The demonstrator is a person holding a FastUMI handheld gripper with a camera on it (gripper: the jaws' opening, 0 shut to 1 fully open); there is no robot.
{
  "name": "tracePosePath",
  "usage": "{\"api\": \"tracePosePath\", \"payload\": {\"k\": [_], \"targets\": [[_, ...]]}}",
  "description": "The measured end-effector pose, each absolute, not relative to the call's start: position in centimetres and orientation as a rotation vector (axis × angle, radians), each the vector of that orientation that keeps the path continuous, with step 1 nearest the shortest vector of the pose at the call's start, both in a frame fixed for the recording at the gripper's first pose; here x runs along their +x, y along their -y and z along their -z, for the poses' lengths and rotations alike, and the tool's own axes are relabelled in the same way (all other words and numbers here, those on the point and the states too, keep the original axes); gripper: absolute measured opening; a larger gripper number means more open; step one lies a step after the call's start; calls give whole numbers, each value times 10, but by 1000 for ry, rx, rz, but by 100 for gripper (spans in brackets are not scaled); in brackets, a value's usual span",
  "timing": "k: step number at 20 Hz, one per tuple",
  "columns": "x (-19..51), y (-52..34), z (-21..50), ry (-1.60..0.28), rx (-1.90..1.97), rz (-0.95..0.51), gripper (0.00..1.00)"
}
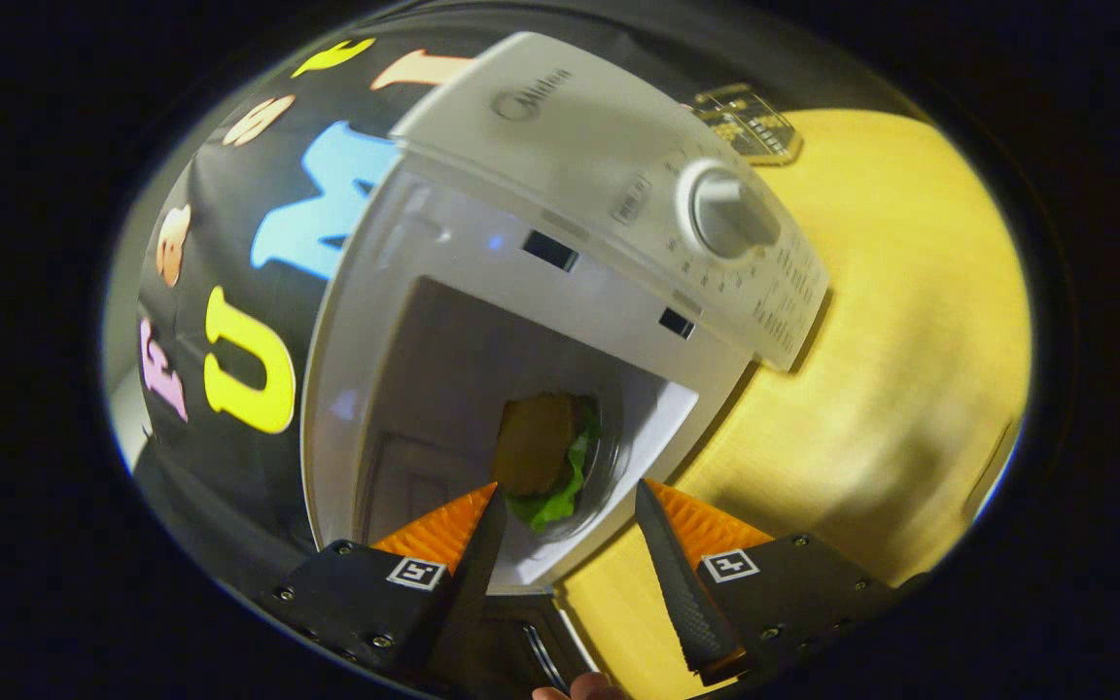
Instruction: Open the microwave, put the food inside, and close the microwave door.
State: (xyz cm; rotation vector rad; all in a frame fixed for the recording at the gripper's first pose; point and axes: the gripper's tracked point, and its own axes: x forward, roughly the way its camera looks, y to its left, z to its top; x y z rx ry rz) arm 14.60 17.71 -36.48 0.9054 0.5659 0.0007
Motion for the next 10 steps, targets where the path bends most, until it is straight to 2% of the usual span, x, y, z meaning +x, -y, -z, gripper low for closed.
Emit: {"api": "tracePosePath", "payload": {"k": [7,9,10], "targets": [[51,-158,282,-463,461,-163,81],[25,-147,259,-418,360,-155,75],[13,-141,248,-391,310,-127,67]]}}
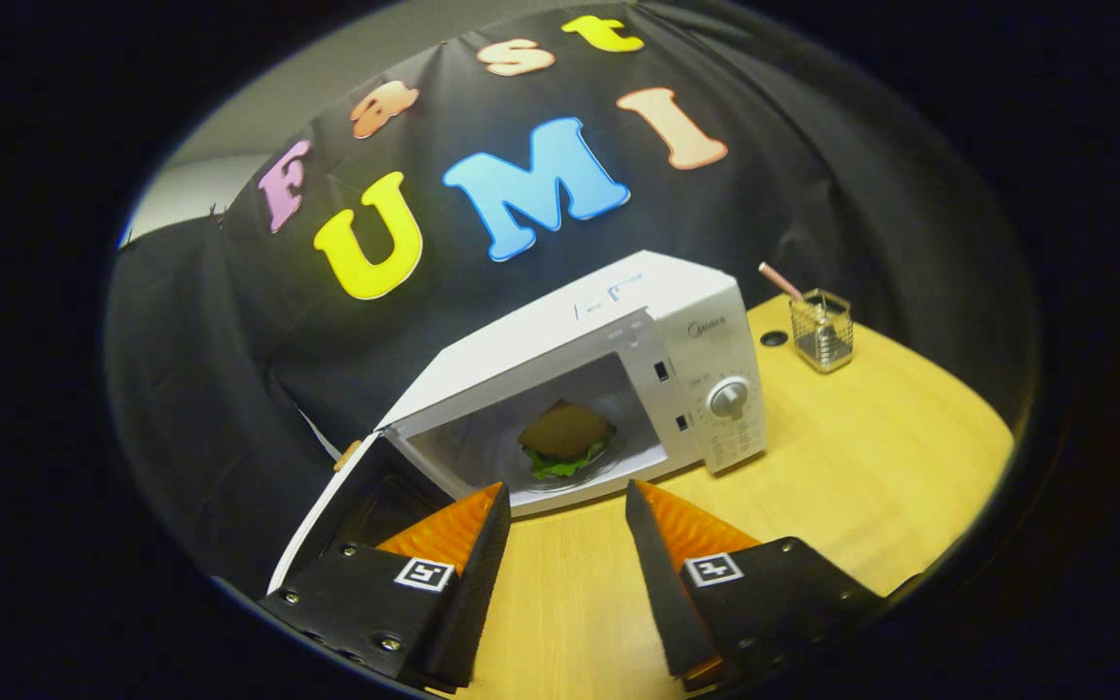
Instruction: Open the microwave, put the food inside, and close the microwave door.
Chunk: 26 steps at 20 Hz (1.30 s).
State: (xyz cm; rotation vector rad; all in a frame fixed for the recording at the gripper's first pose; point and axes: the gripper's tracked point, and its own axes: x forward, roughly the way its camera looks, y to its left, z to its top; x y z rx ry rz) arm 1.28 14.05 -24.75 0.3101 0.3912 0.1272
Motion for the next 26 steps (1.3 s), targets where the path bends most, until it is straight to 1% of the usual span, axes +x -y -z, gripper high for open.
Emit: {"api": "tracePosePath", "payload": {"k": [2,5,6,7,8,9,13,18,22,26], "targets": [[-8,-135,232,-346,223,-105,51],[-38,-129,228,-339,116,-68,13],[-49,-134,228,-326,107,-79,12],[-58,-138,222,-317,107,-98,4],[-65,-143,220,-308,91,-107,5],[-72,-147,219,-303,81,-131,1],[-101,-192,205,-252,48,-226,1],[-138,-278,201,-226,20,-428,1],[-163,-342,210,-225,-7,-585,1],[-181,-398,237,-273,-18,-687,1]]}}
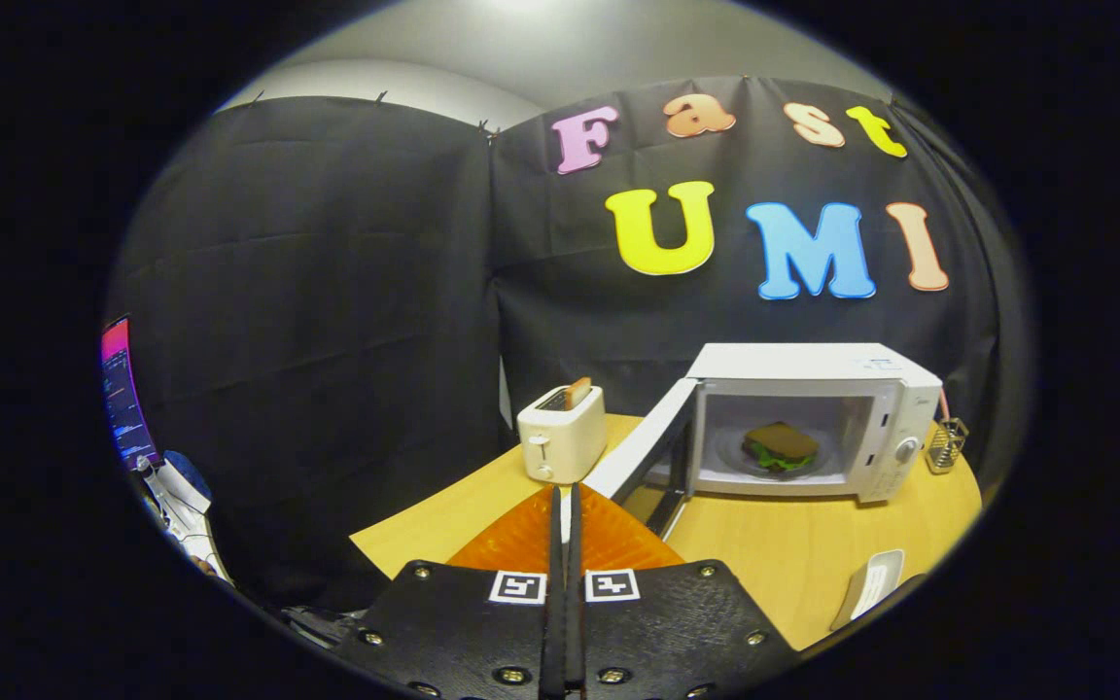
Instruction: Open the microwave, put the food inside, and close the microwave door.
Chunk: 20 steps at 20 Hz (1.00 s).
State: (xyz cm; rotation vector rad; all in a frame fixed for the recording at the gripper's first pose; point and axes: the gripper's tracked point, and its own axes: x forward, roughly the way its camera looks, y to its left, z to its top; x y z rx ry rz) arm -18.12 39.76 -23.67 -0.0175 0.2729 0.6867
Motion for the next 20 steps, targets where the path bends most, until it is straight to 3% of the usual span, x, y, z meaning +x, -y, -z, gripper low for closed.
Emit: {"api": "tracePosePath", "payload": {"k": [5,9,20], "targets": [[-191,-437,268,-374,19,-728,1],[-181,-432,293,-426,30,-675,1],[-168,-347,270,-354,-63,-592,1]]}}
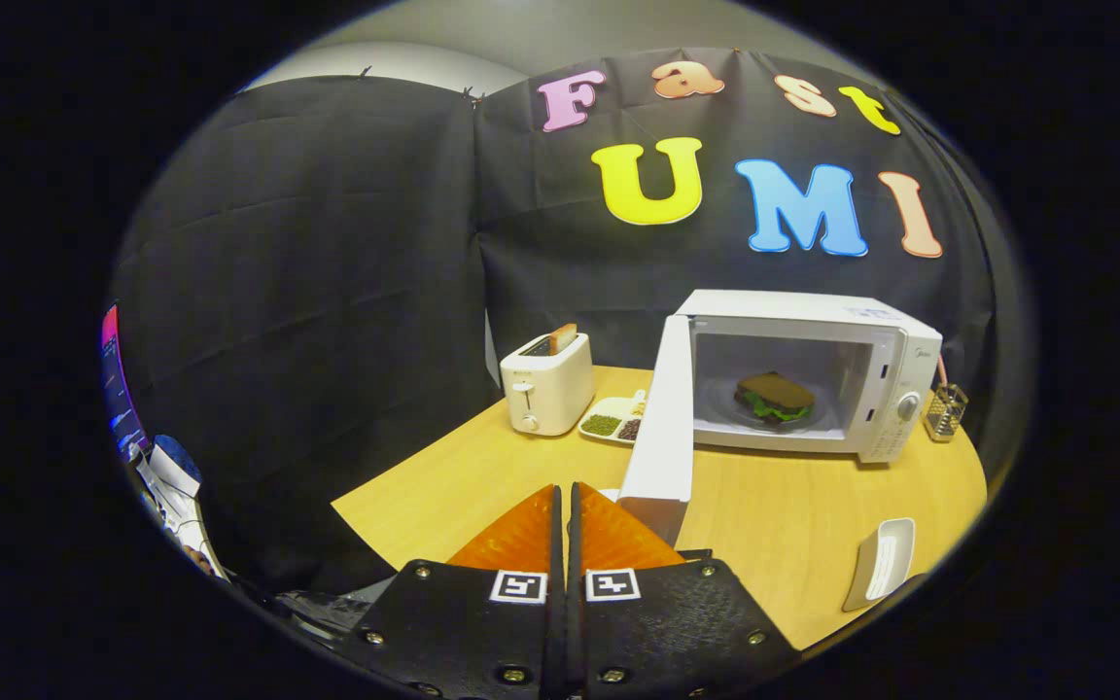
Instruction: Open the microwave, put the food inside, and close the microwave door.
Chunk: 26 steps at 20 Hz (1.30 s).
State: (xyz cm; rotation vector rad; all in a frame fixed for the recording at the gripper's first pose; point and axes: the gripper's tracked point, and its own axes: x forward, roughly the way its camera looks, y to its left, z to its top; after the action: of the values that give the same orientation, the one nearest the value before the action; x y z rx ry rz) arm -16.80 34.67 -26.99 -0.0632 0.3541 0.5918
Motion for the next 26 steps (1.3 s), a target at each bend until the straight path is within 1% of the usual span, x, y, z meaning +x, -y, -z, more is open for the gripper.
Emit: {"api": "tracePosePath", "payload": {"k": [11,20,26], "targets": [[-102,-228,263,-373,-20,-318,1],[-31,-165,256,-347,-8,-197,1],[37,-132,260,-315,-19,-143,1]]}}
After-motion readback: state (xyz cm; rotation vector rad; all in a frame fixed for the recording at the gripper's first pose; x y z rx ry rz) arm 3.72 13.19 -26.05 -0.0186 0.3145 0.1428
